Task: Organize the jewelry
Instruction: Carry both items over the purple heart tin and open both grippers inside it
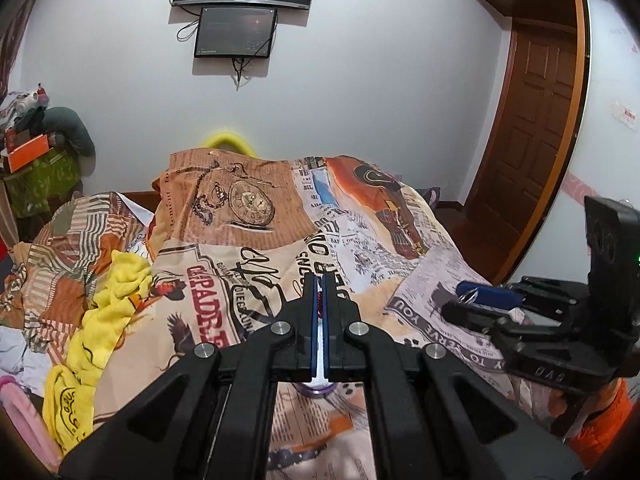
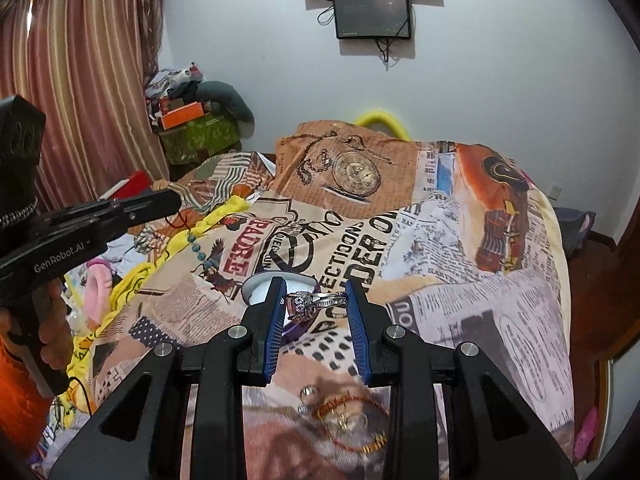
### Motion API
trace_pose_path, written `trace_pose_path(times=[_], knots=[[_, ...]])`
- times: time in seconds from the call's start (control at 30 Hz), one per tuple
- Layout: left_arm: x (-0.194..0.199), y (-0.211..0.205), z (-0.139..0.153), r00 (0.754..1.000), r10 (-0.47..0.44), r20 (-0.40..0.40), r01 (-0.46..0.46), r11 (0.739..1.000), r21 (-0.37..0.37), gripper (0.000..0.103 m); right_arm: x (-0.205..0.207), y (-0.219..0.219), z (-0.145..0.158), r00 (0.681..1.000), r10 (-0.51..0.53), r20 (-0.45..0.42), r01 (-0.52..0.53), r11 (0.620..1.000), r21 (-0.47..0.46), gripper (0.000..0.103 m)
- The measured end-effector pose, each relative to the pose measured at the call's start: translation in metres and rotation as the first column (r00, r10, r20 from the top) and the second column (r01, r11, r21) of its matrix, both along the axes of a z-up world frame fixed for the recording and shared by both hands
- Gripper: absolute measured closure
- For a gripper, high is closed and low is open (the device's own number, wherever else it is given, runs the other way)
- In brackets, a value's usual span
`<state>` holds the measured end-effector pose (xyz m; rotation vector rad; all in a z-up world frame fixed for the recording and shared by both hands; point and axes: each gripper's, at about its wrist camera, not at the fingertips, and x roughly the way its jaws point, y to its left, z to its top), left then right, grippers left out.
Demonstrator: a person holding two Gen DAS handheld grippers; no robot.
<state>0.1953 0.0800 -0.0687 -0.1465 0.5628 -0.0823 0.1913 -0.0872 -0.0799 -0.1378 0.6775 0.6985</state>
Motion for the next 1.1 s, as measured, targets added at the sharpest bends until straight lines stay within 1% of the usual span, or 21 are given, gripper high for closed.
trace_pose_path(times=[0.27,0.47,0.6,0.7,0.8,0.9,1.1], knots=[[0.028,0.004,-0.009,1.0,-0.019,-0.023,0.018,1.0,-0.018,0.103,0.02,0.023,-0.009,0.998,0.035,-0.043,-0.035,0.999,-0.004,0.076],[0.046,0.008,-0.032,0.996,-0.028,-0.087,0.025,0.999,-0.035,0.103,0.031,0.041,-0.021,0.994,0.07,-0.078,-0.073,0.997,-0.029,0.076],[0.056,0.013,-0.056,0.987,-0.037,-0.155,0.03,0.998,-0.046,0.103,0.041,0.054,-0.033,0.99,0.091,-0.106,-0.099,0.993,-0.069,0.076],[0.062,0.018,-0.077,0.975,-0.05,-0.217,0.039,0.998,-0.052,0.103,0.048,0.064,-0.041,0.984,0.112,-0.138,-0.126,0.987,-0.095,0.076],[0.067,0.024,-0.093,0.964,-0.054,-0.261,0.04,0.997,-0.059,0.103,0.054,0.075,-0.05,0.979,0.132,-0.156,-0.152,0.98,-0.126,0.076],[0.071,0.03,-0.104,0.955,-0.058,-0.29,0.04,0.997,-0.07,0.103,0.059,0.084,-0.062,0.972,0.149,-0.184,-0.178,0.972,-0.155,0.076],[0.071,0.036,-0.12,0.945,-0.069,-0.321,0.047,0.996,-0.075,0.103,0.062,0.096,-0.079,0.956,0.173,-0.236,-0.217,0.96,-0.175,0.076]])
